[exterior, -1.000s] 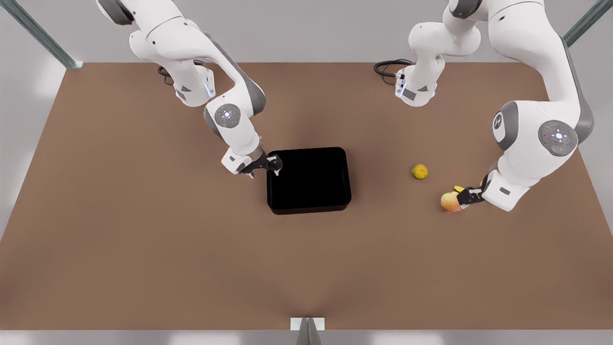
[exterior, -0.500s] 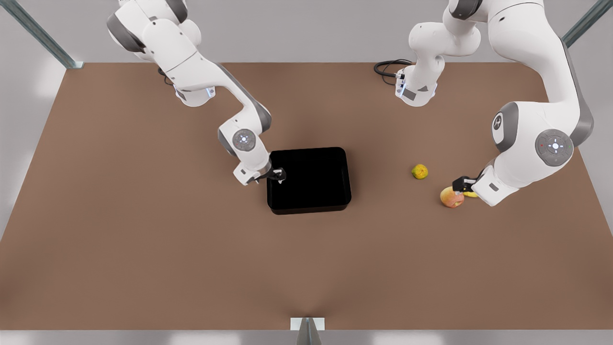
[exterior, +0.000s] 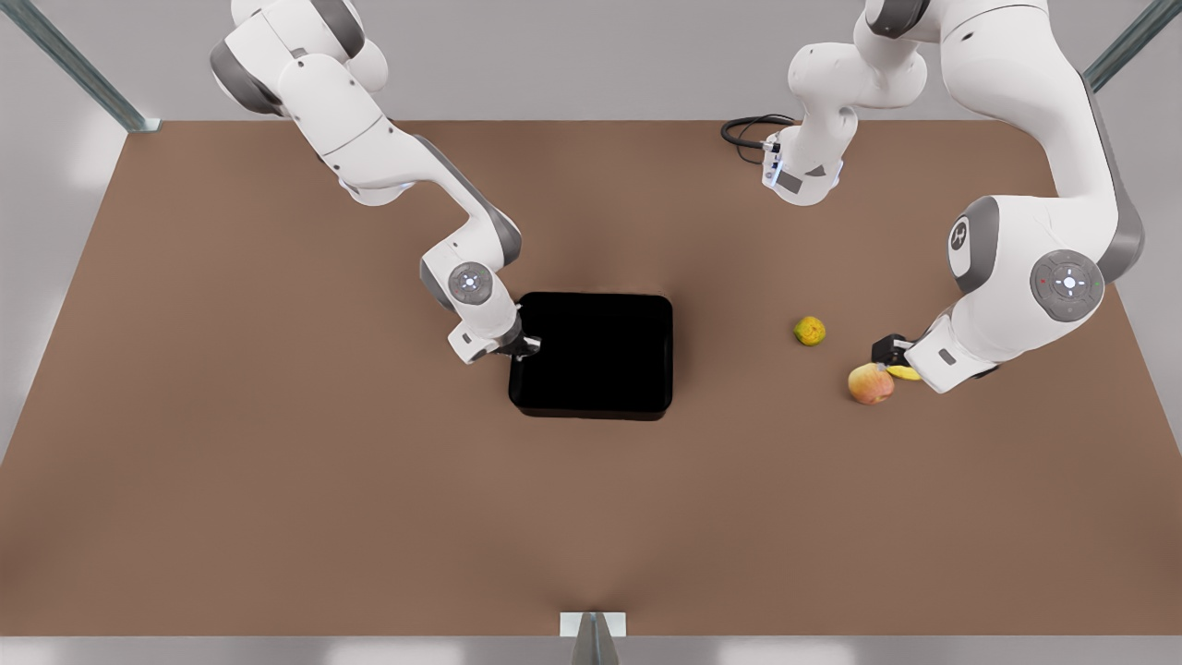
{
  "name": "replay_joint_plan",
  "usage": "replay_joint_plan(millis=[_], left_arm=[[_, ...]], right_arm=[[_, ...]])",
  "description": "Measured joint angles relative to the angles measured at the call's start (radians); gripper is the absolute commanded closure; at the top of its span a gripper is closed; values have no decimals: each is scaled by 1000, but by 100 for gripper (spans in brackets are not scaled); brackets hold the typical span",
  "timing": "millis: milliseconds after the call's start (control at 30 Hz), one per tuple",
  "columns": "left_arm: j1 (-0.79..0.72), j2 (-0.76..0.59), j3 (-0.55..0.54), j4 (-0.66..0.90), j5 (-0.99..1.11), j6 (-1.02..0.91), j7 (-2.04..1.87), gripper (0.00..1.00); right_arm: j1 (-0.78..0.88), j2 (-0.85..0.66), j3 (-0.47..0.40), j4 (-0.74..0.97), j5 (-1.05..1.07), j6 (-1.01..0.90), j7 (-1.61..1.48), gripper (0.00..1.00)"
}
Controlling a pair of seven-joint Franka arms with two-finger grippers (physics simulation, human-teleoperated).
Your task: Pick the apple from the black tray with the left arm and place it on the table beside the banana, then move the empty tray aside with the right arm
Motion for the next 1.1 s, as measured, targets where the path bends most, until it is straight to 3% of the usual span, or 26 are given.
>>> replay_joint_plan(millis=[233, 467, 667, 967, 1100], left_arm=[[0, 1, 0, 1, 1, -1, 22, 0], [-2, 1, -1, 1, 2, -1, 36, 0], [-8, 2, -1, 1, 4, -1, 44, 0], [-8, 2, -1, 2, 3, -1, 51, 0], [-8, 2, -1, 2, 3, -1, 54, 0]], right_arm=[[-46, -152, -32, 70, 4, -110, -22, 85], [-57, -186, -272, 302, 53, -359, -205, 85], [-69, -168, -458, 403, 129, -533, -482, 86], [-96, -81, -643, 452, 170, -617, -1022, 89], [-117, 37, -711, 520, 230, -624, -1216, 89]])
